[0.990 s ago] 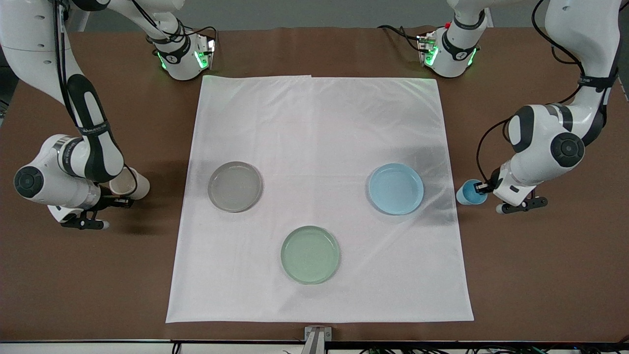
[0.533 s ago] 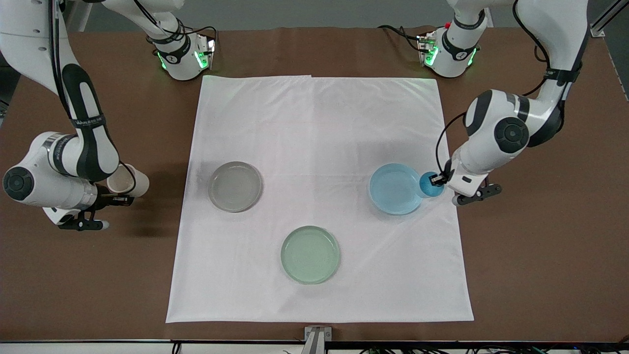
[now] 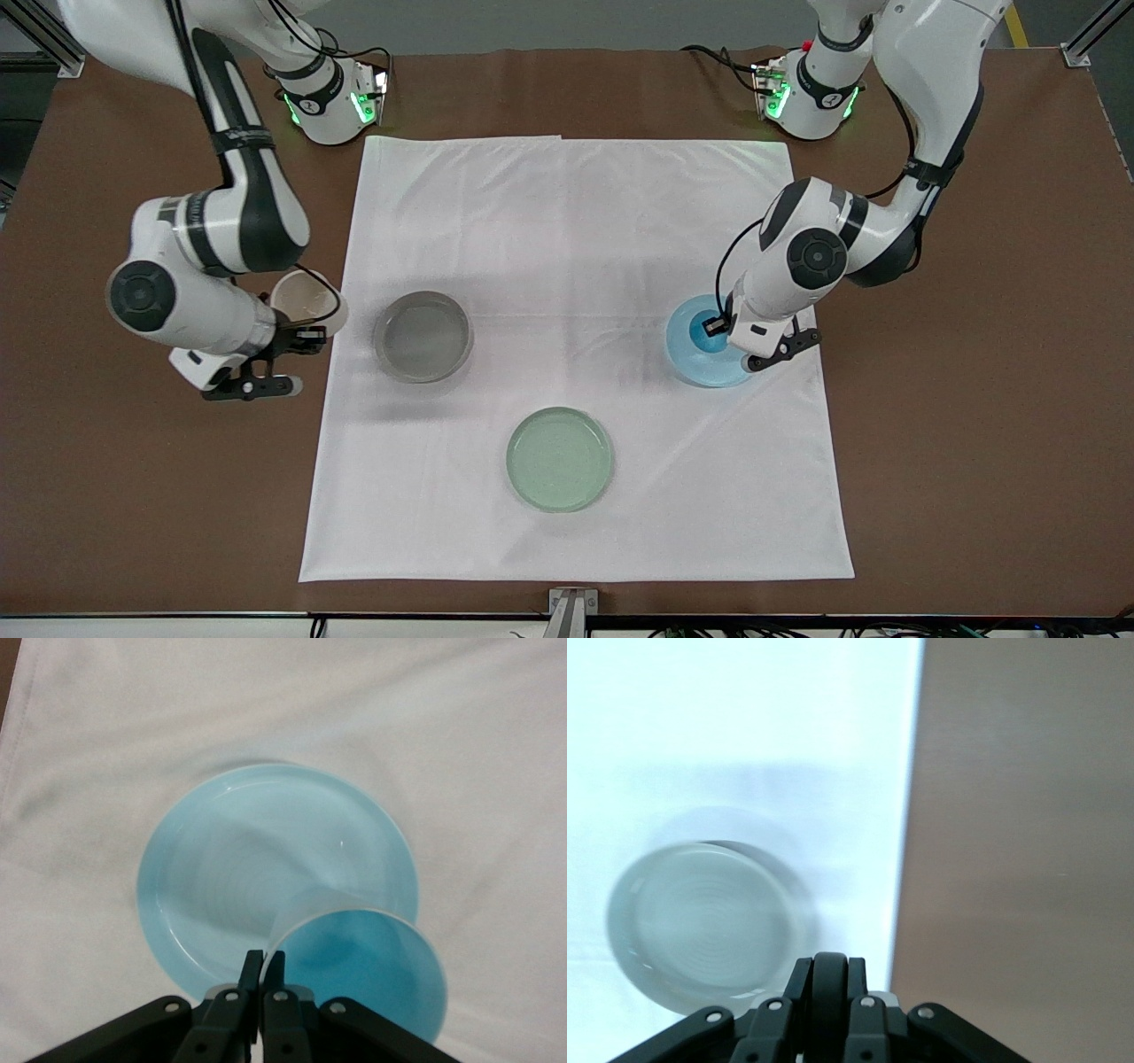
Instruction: Place blue cup in blue plate and white mug in gray plate
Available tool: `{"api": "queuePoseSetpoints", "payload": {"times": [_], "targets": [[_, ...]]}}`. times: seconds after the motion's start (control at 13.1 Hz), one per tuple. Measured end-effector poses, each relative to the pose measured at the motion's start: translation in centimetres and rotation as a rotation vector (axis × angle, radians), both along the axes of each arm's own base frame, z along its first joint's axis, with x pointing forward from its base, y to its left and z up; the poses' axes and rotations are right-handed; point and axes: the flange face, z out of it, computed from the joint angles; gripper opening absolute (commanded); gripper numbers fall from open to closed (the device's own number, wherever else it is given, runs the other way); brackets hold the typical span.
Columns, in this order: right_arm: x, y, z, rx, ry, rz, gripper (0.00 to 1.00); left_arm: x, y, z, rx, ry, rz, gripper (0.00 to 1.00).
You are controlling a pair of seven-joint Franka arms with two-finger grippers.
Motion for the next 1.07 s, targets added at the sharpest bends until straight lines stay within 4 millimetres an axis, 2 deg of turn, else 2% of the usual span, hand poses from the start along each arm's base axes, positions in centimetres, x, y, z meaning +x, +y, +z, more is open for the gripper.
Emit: {"api": "queuePoseSetpoints", "payload": {"times": [0.08,0.23,0.3,0.46,0.61,0.69,0.84,0.99,1.07], "targets": [[-0.4,2.6,-0.7,-0.006,-0.01,-0.001,0.03,0.1,0.1,-0.9,0.018,0.005,0.01,0.2],[-0.7,5.8,-2.7,-0.01,-0.035,0.014,0.03,0.5,0.0,-1.8,0.028,0.009,0.039,0.79],[-0.7,6.5,-4.0,-0.005,-0.038,0.013,0.03,0.8,-0.1,-1.6,0.027,0.004,0.049,0.99],[-0.7,7.3,-6.5,0.026,-0.024,-0.015,0.03,1.6,0.2,-0.8,0.024,-0.014,0.059,1.0],[-0.9,8.1,-8.2,0.031,-0.019,-0.015,0.04,3.1,1.0,1.7,0.038,-0.02,0.053,1.0],[-0.9,8.3,-8.9,0.029,-0.017,-0.013,0.04,4.2,1.6,4.1,0.05,-0.014,0.029,1.0],[-0.9,8.4,-10.2,0.024,-0.015,-0.013,0.04,6.4,3.3,10.9,0.078,0.014,-0.049,1.0],[-0.9,8.3,-11.1,0.019,-0.01,-0.014,0.04,8.1,5.8,18.0,0.081,0.004,-0.099,1.0],[-0.9,8.4,-11.3,0.018,-0.011,-0.013,0.04,8.8,7.4,20.4,0.081,-0.016,-0.092,1.0]]}}
